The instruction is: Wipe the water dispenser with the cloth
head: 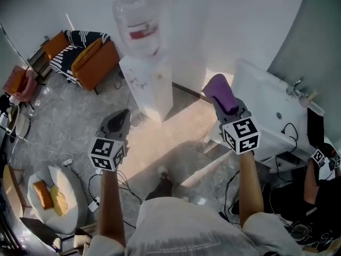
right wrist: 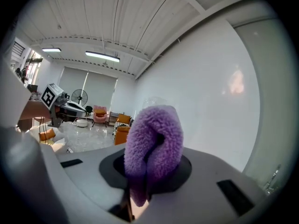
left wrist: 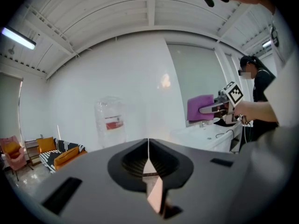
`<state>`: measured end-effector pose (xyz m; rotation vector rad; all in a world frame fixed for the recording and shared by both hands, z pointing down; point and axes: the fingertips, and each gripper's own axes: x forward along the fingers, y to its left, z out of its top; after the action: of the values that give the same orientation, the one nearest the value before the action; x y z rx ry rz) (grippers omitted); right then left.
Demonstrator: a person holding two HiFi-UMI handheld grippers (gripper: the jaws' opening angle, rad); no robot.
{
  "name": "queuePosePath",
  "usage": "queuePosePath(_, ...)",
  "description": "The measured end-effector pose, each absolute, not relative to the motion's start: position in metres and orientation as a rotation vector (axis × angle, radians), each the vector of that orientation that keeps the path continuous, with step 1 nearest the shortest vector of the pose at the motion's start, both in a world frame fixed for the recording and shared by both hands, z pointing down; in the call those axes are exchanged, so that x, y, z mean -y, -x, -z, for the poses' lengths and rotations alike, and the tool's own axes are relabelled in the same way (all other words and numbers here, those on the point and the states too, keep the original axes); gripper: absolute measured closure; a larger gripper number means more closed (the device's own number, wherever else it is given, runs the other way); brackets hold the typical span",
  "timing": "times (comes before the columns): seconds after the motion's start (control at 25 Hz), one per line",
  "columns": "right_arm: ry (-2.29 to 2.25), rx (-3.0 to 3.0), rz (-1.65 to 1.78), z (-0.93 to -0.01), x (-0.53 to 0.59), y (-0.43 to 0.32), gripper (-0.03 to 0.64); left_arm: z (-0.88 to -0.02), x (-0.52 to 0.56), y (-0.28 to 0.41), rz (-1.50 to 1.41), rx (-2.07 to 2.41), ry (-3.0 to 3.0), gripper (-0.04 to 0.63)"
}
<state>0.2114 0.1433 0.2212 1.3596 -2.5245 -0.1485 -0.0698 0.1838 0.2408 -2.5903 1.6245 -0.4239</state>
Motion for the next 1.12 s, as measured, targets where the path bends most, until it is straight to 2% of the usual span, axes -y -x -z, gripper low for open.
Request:
queuePosePath(0.32, -1.324, 2.488, 0.166, -0.222, -0.059, -0.189, 0.565, -0.245, -0.082, 0.098, 0.339, -1.66, 2.613, 0.578)
queuePosePath(0.76, -1.313, 2.437, 0.102, -0.237, 0.065, -0.143, 0.565, -0.264, 0.041, 0.131, 0.385, -1.595, 2.68, 0.578)
queuePosePath(1.12, -1.447, 2.305, 0.084, -0.262, 0.136, -0.147, 0.565, -0.298, 0.104, 0.134, 0.429, -1.534, 2.769, 0.578)
